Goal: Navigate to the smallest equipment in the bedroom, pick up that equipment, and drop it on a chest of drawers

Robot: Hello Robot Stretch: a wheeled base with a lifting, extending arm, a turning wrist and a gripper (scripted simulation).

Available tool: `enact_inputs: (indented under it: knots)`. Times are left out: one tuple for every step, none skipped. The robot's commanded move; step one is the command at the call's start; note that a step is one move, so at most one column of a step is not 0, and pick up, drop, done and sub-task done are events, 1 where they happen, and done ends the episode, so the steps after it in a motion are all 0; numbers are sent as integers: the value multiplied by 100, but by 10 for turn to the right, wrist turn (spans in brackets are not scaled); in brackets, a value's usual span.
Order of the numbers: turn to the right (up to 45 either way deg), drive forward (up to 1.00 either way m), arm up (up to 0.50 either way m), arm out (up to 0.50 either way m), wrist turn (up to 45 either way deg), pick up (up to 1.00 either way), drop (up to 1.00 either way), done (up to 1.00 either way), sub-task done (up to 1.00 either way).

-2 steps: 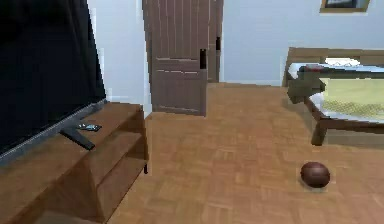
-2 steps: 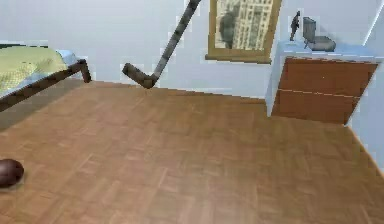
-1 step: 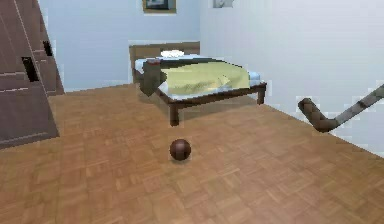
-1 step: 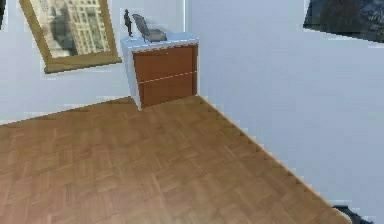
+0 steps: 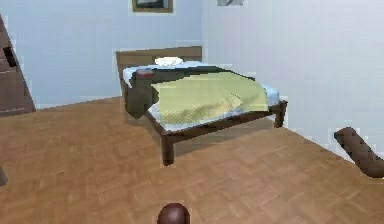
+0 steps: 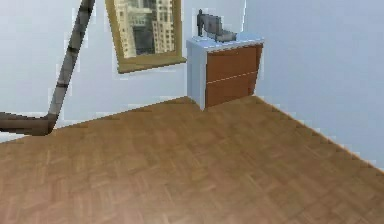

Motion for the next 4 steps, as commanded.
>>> enact_inputs:
  knots:
    - [-450,0,0,0,0,0,0,0,0]
    - [-450,0,0,0,0,0,0,0,0]
    - [450,0,0,0,0,0,0,0,0]
    - [300,0,0,0,0,0,0,0,0]
